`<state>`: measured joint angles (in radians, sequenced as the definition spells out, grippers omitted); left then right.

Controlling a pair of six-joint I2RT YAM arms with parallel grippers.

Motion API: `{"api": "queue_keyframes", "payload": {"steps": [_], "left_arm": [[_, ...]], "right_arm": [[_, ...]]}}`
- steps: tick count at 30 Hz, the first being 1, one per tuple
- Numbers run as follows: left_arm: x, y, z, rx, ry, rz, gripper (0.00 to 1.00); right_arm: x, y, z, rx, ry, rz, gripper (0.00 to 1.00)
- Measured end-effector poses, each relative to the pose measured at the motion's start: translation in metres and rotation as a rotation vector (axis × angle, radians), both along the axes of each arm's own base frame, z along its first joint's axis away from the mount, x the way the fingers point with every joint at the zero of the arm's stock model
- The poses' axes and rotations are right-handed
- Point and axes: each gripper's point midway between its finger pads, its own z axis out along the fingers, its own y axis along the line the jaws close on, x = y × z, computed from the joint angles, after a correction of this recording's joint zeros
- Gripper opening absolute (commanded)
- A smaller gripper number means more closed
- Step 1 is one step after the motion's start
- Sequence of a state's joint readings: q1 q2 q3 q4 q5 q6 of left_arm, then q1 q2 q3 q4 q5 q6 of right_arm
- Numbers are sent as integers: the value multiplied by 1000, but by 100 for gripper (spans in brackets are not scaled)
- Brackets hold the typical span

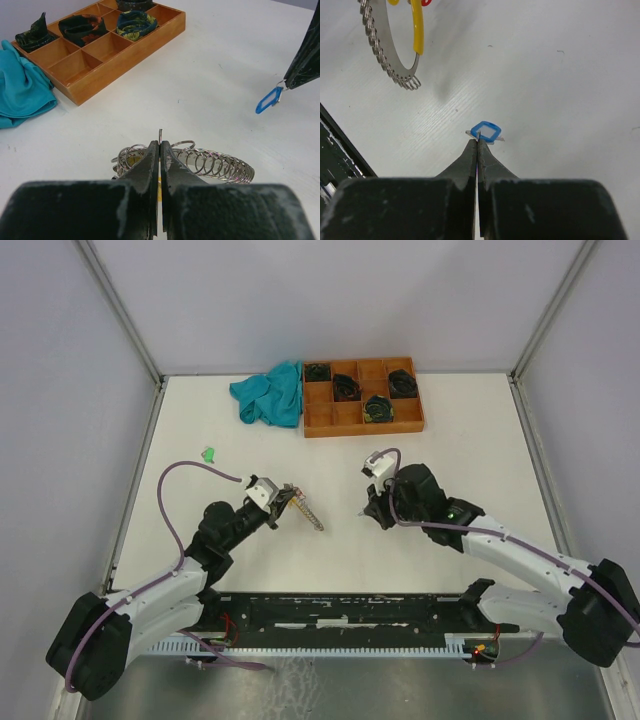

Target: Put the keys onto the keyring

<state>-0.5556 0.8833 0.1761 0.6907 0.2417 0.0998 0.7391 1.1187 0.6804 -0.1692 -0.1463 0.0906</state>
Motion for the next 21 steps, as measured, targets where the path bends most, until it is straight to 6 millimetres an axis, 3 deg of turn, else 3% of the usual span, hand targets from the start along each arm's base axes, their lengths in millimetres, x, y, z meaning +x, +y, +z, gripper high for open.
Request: {"api": "queue_keyframes", "payload": {"steps": [4, 10, 17, 21], "left_arm": [[0, 0, 0, 0, 0, 0, 3], [0, 0, -3, 5, 7, 1, 3], [1, 0, -5, 10, 15, 3, 3], [1, 0, -5, 10, 15, 3, 3]], "right_arm": [[-8, -10, -9, -36, 56, -56, 1], [-1, -26, -54, -176, 136, -162, 1], [30, -30, -97, -319, 133, -254, 1], [51, -21, -105, -324, 110, -285, 1]]}}
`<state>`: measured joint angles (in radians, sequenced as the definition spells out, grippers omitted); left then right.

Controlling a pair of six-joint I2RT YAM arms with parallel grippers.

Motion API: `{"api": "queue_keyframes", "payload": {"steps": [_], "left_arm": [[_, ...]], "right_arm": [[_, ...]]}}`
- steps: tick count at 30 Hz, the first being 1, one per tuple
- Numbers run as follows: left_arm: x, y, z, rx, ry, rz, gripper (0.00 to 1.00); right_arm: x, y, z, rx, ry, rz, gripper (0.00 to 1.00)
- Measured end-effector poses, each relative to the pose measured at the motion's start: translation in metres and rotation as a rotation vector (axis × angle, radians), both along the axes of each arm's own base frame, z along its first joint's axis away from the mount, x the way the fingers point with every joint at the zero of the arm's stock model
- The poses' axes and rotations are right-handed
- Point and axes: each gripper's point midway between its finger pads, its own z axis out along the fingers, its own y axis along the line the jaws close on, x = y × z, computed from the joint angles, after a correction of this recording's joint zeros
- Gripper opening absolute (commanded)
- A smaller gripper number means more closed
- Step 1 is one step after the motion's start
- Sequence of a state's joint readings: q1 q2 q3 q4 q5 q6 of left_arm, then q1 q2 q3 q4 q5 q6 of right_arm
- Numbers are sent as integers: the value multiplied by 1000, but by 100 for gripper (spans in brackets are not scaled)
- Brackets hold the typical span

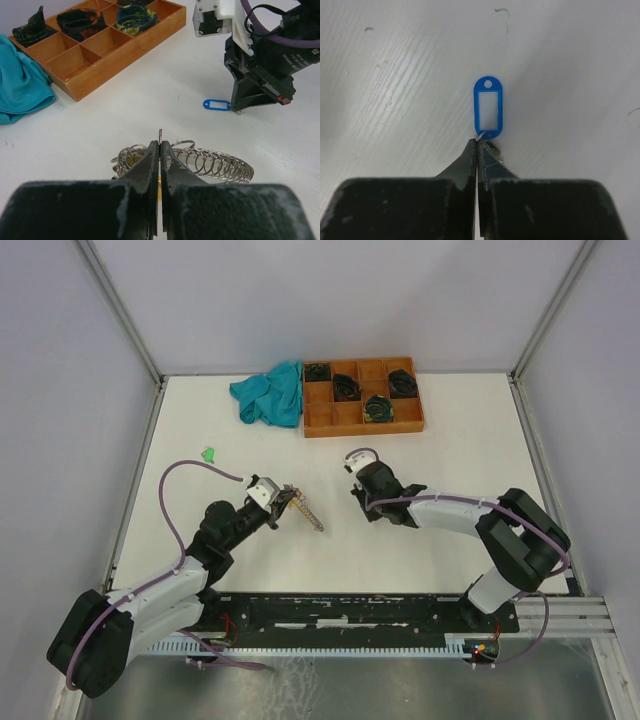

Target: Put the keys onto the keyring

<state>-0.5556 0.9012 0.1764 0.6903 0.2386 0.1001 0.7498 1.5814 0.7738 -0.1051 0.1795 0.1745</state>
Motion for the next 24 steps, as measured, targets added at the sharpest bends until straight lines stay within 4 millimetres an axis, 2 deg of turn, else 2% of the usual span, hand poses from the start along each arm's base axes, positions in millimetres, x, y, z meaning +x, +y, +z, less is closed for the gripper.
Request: {"api": "queue_keyframes", "payload": {"steps": [4, 8, 12, 18, 24], "left_arm": [[0, 0, 0, 0, 0, 0, 3], [0, 0, 0, 0, 0, 0, 3], [0, 0, 0, 0, 0, 0, 3], [0, 0, 0, 0, 0, 0, 3], [0, 0, 0, 0, 0, 0, 3]], "right_arm": [[12, 4, 3, 2, -23, -18, 3], [15, 2, 4, -16, -21, -32, 12], [15, -1, 9, -44, -10, -40, 18], [22, 2, 22, -53, -13, -47, 21], [22, 0, 15, -82, 20, -44, 25]]}}
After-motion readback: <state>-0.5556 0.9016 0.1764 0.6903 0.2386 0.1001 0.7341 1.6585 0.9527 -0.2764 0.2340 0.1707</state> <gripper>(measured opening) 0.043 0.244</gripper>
